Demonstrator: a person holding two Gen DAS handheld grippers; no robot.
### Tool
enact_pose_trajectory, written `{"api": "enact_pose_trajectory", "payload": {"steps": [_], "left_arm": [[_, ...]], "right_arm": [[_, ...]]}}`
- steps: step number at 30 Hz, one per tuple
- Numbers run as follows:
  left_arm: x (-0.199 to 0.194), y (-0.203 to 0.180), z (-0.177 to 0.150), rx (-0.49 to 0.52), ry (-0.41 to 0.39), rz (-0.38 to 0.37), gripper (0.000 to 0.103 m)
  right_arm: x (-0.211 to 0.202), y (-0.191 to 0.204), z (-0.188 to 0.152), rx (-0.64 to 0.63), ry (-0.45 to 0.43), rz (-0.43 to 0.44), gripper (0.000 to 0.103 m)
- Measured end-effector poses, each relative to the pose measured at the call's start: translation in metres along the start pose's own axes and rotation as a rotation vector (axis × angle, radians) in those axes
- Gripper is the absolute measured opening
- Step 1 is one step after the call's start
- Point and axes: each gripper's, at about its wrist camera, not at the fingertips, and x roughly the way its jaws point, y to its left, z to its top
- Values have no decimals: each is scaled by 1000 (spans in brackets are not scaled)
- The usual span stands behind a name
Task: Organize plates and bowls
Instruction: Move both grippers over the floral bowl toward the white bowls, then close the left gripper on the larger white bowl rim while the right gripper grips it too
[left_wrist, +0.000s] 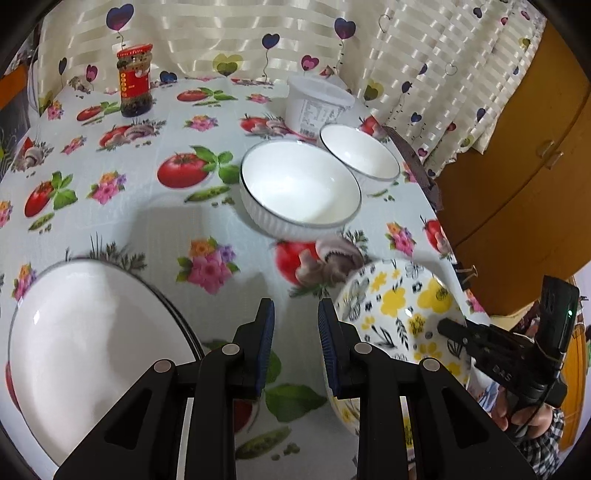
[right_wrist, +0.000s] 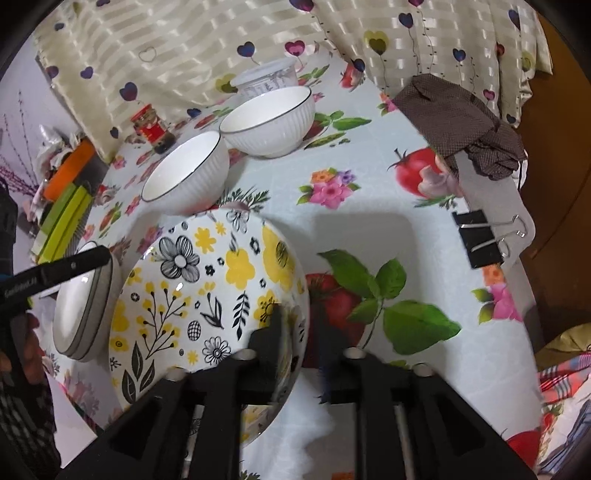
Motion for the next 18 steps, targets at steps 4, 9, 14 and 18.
{"api": "enact_pose_trajectory", "payload": {"steps": [4, 9, 14, 18], "left_arm": [[1, 11, 19, -17, -12, 17, 25], [10, 25, 43, -33, -11, 13, 25], [24, 34, 66, -18, 0, 42, 25], [37, 41, 80, -22, 11, 25, 25]], "right_arm": [[-9, -5, 15, 33, -31, 23, 50], [-9, 11, 51, 14, -70, 32, 50], [8, 37, 86, -22, -76, 40, 50], [29, 56, 103, -49, -46, 60, 49]]}}
